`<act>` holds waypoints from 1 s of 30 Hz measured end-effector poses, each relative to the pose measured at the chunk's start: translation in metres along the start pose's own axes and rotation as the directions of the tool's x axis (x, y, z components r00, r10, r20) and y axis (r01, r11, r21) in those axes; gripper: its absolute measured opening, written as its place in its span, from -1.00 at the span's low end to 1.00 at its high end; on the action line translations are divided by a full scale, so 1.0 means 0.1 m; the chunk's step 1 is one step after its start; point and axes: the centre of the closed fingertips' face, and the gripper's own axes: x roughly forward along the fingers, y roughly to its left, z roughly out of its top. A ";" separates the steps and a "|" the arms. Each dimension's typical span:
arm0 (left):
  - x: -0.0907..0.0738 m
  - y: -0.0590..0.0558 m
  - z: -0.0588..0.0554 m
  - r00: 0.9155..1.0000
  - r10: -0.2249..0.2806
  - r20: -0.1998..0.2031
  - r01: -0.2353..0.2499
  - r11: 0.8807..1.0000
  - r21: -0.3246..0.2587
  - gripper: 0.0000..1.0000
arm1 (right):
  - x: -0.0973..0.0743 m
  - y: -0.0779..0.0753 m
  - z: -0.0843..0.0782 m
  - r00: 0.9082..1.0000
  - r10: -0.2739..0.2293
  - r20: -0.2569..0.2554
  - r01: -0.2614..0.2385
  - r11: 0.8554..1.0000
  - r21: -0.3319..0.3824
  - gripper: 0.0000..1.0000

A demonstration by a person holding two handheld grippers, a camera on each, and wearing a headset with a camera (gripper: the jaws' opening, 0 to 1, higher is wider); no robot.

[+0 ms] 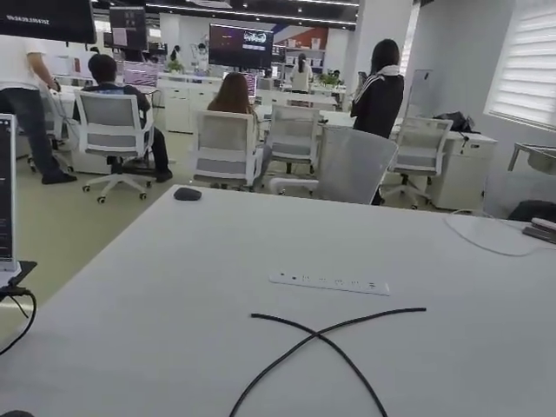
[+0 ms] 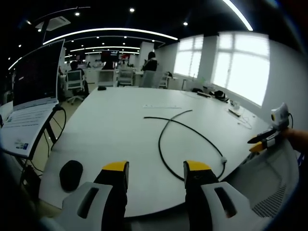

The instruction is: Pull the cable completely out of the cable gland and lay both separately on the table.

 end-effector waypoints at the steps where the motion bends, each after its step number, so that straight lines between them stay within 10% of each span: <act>1: 0.00 -0.01 0.00 1.000 0.001 -0.001 -0.001 1.000 0.001 -0.06 | 0.00 0.00 -0.01 1.000 0.002 -0.005 -0.002 1.000 -0.003 -0.03; 30: -0.08 0.01 0.04 0.999 0.037 -0.001 -0.037 0.999 0.027 -0.16 | -0.03 0.09 0.03 0.997 0.064 -0.037 -0.068 0.990 -0.121 -0.16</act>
